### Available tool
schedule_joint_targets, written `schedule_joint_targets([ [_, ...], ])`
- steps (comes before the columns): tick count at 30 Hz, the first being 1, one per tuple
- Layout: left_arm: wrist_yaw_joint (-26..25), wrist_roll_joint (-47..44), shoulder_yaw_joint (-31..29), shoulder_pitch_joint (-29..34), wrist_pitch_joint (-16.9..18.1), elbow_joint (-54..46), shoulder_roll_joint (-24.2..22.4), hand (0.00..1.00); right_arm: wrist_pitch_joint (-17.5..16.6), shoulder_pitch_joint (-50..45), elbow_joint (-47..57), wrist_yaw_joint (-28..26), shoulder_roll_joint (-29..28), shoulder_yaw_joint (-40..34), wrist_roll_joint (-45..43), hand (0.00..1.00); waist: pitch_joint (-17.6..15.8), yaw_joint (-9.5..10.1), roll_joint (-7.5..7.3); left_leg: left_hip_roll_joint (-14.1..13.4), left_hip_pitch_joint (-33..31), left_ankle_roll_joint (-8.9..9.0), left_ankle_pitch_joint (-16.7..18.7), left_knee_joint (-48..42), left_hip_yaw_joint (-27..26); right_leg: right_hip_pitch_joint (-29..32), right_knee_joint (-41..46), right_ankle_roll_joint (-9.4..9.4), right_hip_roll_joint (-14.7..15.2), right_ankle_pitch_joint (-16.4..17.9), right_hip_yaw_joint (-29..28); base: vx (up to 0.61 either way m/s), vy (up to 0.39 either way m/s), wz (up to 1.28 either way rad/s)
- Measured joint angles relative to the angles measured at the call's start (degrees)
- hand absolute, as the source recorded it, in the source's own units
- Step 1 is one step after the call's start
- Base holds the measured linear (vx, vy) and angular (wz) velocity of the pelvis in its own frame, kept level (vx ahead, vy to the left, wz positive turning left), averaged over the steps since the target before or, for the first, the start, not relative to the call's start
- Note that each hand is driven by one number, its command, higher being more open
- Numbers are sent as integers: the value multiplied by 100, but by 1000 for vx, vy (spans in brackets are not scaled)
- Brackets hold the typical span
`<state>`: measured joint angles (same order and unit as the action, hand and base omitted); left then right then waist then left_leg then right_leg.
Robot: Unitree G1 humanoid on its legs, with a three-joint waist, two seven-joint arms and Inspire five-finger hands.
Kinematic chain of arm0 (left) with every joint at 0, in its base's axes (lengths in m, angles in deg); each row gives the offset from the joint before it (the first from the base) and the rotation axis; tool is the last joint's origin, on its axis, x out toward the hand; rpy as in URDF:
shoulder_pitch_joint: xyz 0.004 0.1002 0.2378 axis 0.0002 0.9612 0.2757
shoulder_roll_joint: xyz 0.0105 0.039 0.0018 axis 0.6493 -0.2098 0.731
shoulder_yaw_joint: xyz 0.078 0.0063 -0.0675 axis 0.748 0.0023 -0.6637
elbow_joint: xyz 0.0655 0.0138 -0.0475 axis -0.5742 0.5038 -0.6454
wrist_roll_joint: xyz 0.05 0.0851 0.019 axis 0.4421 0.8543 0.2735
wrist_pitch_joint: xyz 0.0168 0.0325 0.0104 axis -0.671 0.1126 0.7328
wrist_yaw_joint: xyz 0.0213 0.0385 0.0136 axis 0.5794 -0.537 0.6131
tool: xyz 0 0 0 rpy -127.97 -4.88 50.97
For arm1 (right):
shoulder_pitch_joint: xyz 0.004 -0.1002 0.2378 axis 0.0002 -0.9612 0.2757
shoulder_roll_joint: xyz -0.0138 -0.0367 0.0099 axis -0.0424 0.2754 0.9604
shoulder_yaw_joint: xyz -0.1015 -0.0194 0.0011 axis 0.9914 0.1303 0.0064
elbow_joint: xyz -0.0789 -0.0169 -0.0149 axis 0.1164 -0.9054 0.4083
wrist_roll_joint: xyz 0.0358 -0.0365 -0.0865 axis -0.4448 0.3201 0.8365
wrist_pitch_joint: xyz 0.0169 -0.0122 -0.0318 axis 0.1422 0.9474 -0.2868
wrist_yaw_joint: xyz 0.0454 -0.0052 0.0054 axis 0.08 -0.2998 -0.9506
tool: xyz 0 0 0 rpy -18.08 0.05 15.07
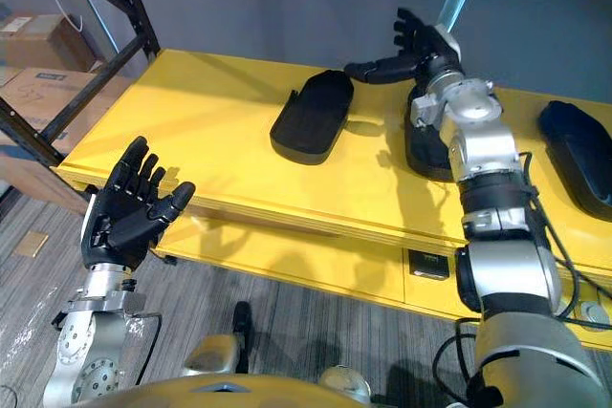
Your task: Walk over and take three plastic housings, then place them on the shelf
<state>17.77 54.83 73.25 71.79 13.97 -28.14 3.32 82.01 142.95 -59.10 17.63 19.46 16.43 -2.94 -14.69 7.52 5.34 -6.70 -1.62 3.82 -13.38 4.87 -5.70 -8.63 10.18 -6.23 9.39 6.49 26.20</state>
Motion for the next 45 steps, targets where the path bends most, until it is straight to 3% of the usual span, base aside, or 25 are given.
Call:
schedule_joint_targets([
  [8,-138,-35,9,-250,38,0,7,100,919,733,-262,314,151,173,-405,100,-533,184,-57,1,-161,14,-99,-12,-6,298,347,5,70,68,-123,8,-36,-2],
  [14,-327,-68,23,-520,153,-14,9,100,1433,834,-343,570,142,233,-902,100,-950,176,-42,14,-377,0,-114,-77,-12,617,655,25,152,195,-151,-7,-34,-2],
  [26,-641,-77,5,-676,211,-135,69,100,1658,1110,-332,999,94,223,-1583,100,-1165,185,-147,-26,-506,25,38,-382,-49,791,968,86,196,385,-241,-3,-30,-2],
  [37,-741,-77,-102,-705,214,-219,130,100,1540,1108,-212,1032,90,249,-1788,100,-1232,199,-194,-86,-597,9,79,-479,-87,866,1002,104,155,394,-276,-1,-1,-1],
  [45,-760,-77,-57,-772,213,-219,130,100,1314,1109,-10,888,-259,401,-1684,100,-1247,263,-217,-96,-598,33,90,-519,-73,880,1087,130,162,432,-273,0,0,0],
])
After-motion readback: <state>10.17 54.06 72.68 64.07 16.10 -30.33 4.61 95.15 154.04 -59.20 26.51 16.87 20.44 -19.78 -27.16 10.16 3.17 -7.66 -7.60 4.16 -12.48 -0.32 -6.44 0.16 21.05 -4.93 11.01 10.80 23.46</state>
